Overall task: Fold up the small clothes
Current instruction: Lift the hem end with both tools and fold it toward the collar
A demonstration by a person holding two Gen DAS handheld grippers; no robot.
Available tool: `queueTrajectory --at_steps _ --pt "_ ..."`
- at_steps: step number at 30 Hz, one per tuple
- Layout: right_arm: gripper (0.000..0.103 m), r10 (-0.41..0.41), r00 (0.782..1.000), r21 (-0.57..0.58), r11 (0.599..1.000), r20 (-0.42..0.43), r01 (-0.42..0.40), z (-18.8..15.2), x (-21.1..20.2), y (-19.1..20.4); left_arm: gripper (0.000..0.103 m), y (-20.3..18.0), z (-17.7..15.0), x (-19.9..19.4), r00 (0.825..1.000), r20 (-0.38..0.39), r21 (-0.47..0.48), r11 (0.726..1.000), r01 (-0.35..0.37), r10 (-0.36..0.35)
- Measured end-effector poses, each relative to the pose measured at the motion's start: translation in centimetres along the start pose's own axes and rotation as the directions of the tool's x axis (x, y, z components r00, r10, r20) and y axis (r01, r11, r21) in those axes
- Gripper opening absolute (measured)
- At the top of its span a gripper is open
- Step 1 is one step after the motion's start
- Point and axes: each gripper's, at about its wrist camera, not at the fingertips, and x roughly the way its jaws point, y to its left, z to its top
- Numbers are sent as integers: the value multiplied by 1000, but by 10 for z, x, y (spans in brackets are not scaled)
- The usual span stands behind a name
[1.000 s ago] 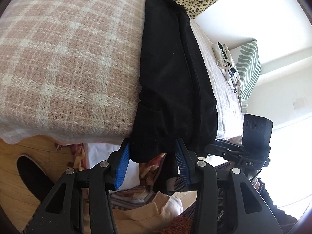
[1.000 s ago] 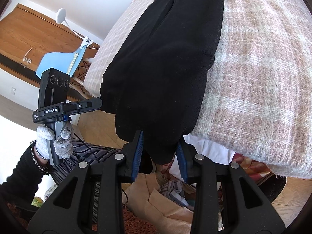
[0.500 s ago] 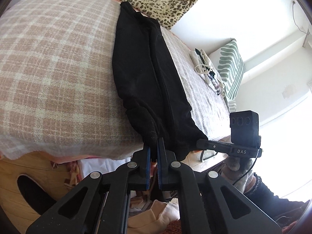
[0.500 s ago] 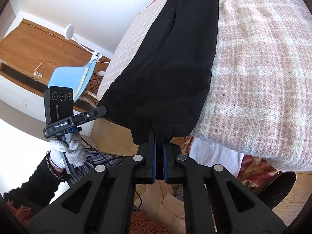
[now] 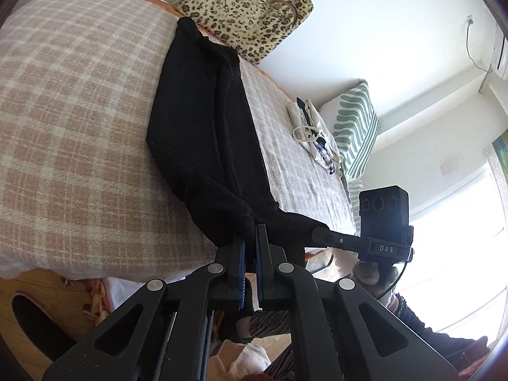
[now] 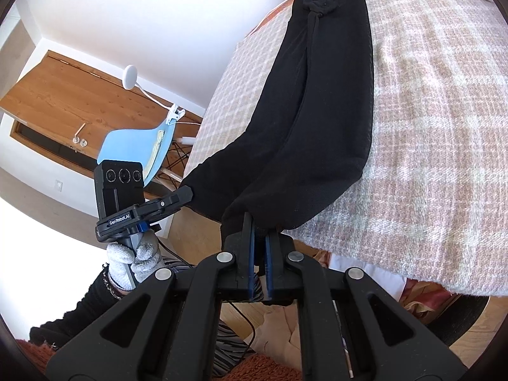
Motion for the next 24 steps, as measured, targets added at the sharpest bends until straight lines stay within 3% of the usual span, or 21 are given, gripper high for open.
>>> queueTrajectory --at_steps 14,24 --pt "6 -13 1000 12 1000 29 12 51 5 -1 4 4 58 29 998 43 1 999 -35 35" --pt "7 -36 999 123 992 9 34 78 23 -42 4 35 79 48 996 34 -73 994 -79 81"
